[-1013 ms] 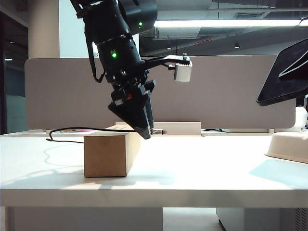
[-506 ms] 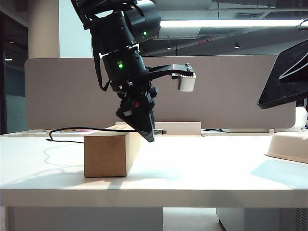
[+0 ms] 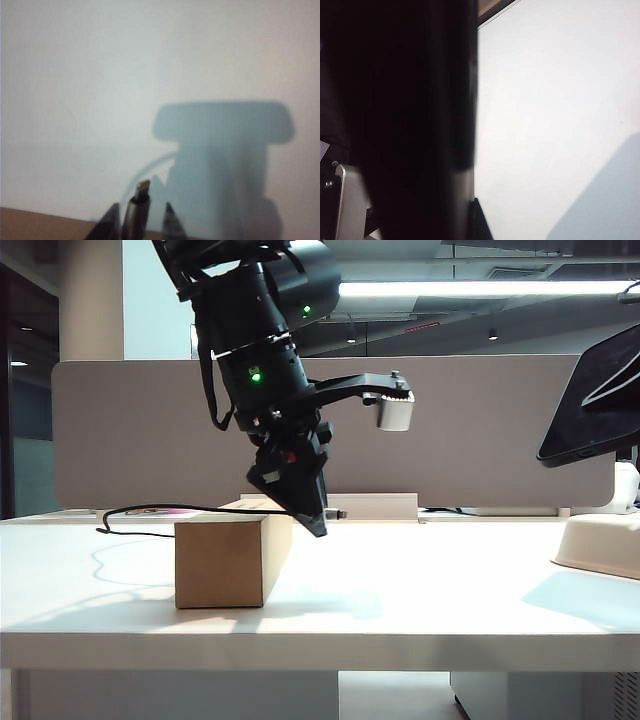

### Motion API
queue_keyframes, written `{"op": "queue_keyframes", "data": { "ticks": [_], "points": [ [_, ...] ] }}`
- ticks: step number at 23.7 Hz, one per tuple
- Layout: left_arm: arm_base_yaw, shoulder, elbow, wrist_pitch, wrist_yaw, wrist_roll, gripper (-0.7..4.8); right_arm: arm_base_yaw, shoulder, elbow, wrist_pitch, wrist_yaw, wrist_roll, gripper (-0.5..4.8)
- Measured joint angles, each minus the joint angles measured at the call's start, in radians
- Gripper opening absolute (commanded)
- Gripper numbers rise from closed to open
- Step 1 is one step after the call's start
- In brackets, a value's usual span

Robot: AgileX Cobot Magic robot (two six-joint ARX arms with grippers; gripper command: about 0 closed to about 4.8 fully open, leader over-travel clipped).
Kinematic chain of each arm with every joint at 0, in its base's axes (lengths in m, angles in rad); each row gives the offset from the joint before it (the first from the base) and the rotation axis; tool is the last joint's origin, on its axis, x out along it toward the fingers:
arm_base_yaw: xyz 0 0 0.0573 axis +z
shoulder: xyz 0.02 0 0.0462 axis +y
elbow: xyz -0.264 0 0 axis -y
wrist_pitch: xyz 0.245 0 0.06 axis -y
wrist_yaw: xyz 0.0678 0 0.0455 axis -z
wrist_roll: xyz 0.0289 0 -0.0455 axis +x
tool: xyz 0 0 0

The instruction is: Pick up the charging cable and the phone, plug the charging cable into the charging port on the phone, and finally place them back on the table.

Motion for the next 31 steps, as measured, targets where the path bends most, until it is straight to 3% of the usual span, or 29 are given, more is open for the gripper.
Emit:
{"op": "queue_keyframes", "data": {
  "ticks": [9,15,17,19,22,25,31],
  "points": [
    [-0.005,0.004,0.0,0.002,0.0,-0.001,-0.09,0.0,0.0,0.0,0.0,0.0,0.0,-0.05],
    [-0.005,0.004,0.003,0.004,0.0,-0.003,-0.06,0.0,0.0,0.0,-0.014,0.002,-0.002,-0.05],
    [-0.005,0.006,0.033,-0.013,0.0,-0.052,-0.06,0.0,0.0,0.0,-0.01,0.002,-0.002,-0.05],
    [-0.006,0.006,0.095,-0.017,0.033,-0.167,-0.06,0.0,0.0,0.0,0.023,-0.005,0.002,-0.05],
    [-0.006,0.001,0.18,-0.036,0.196,-0.308,-0.06,0.0,0.0,0.0,0.127,-0.049,0.038,-0.05],
    [-0.009,-0.011,0.249,-0.047,0.431,-0.428,-0.06,0.0,0.0,0.001,0.281,-0.079,0.117,-0.05],
    [-0.01,-0.011,0.311,-0.051,0.682,-0.537,-0.06,0.0,-0.003,0.084,0.389,-0.092,0.193,-0.05]
  ]
}}
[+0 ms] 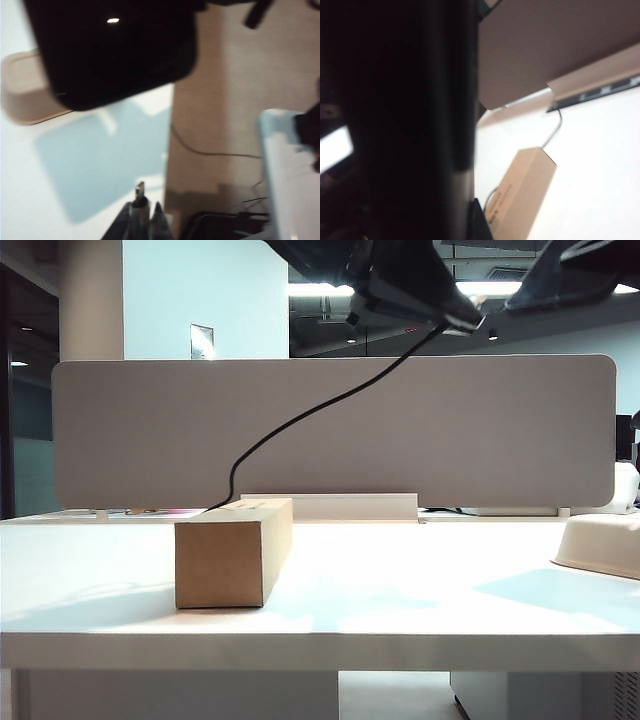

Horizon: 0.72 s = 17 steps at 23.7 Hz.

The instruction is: Pick up the charging cable and the phone, plug the charging cable into the charging port on the phone, and finally place them back on the table.

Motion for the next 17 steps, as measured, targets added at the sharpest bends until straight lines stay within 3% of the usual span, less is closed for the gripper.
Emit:
{"op": "queue_keyframes", "data": {
  "ticks": [5,11,17],
  "points": [
    [0.0,0.0,0.0,0.002,0.105,-0.023,-0.06,0.0,0.0,0.068,0.01,-0.048,0.048,-0.05],
    [0.004,0.001,0.0,0.167,0.319,-0.217,-0.06,0.0,-0.001,0.073,0.083,-0.117,0.15,-0.05],
    [0.004,0.001,0.0,0.2,0.439,-0.275,-0.06,0.0,-0.001,0.073,0.238,-0.131,0.27,-0.05]
  ]
}}
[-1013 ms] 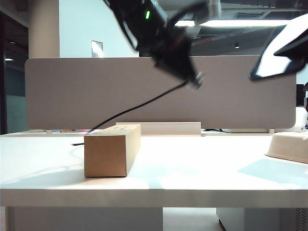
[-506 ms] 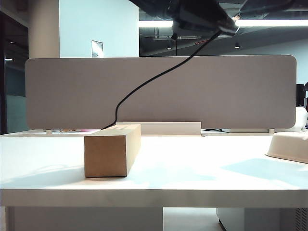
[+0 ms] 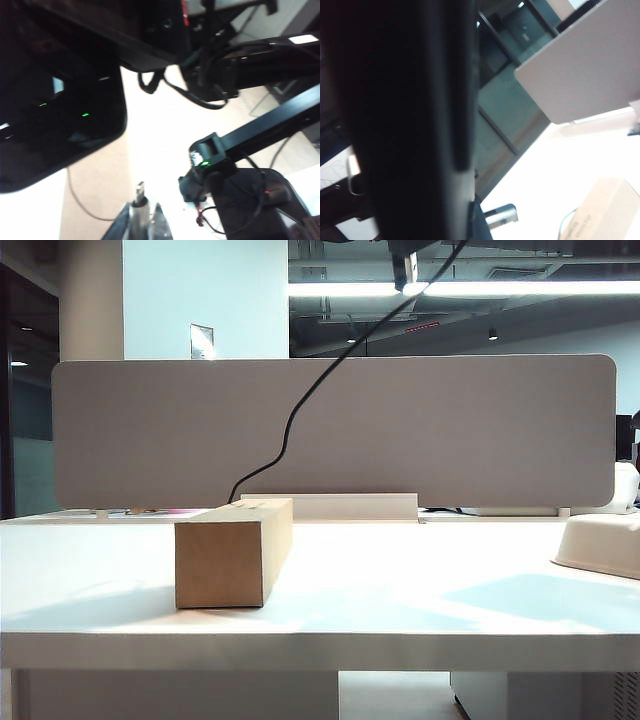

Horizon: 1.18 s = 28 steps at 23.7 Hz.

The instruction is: Pick up the charging cable and the phone, plug the charging cable into the charging port on the phone, and finally place them back on the table.

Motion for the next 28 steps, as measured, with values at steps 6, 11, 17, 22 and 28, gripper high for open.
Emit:
{"op": "queue_keyframes", "data": {
  "ticks": [6,11,17,22,28],
  "points": [
    [0.0,0.0,0.0,0.019,0.035,0.0,-0.06,0.003,0.0,0.002,0.051,-0.014,0.106,-0.05],
    [0.0,0.0,0.003,0.075,0.036,-0.028,-0.06,0.044,0.0,0.001,0.056,-0.032,0.119,-0.05],
    [0.0,0.004,-0.007,0.066,0.065,-0.034,-0.06,0.053,0.0,0.002,0.079,-0.025,0.127,-0.05],
    [0.005,0.005,-0.006,0.063,0.064,-0.037,-0.06,0.053,0.0,0.002,0.102,-0.027,0.135,-0.05],
    [0.021,0.005,-0.006,0.062,0.079,-0.037,-0.06,0.053,0.007,0.002,0.099,-0.027,0.135,-0.05]
  ]
}}
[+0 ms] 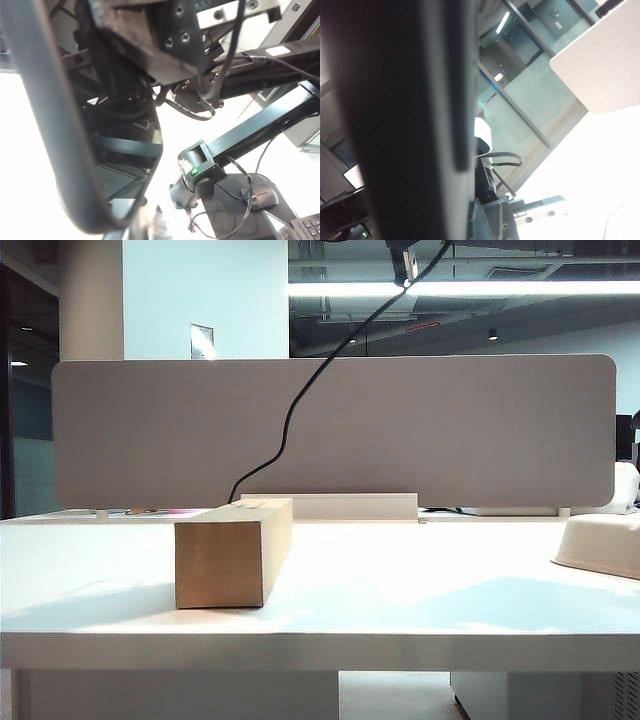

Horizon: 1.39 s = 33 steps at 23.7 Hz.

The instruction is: Pick up the charging cable and the phone, plug the charging cable into the charging port on the phone, and finally place them back on the table.

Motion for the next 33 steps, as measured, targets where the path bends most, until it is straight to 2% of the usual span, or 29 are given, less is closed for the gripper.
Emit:
{"op": "queue_keyframes", "data": {
  "ticks": [12,14,22,27,33],
  "points": [
    [0.0,0.0,0.0,0.027,-0.023,-0.001,-0.06,0.0,0.012,0.001,0.0,0.0,0.0,-0.05],
    [-0.002,0.0,0.0,0.035,-0.075,-0.021,-0.06,-0.001,0.012,0.001,-0.018,0.008,-0.008,-0.05],
    [0.004,0.01,-0.01,0.048,-0.114,-0.114,-0.06,0.004,0.011,0.009,-0.176,0.0,-0.198,-0.05],
    [0.005,0.024,-0.01,0.063,-0.121,-0.126,-0.06,0.003,0.011,0.01,-0.202,0.002,-0.228,-0.05],
    [0.008,0.034,-0.011,0.145,-0.106,-0.217,-0.06,0.04,0.011,0.012,-0.198,0.047,-0.246,-0.05]
  ]
}}
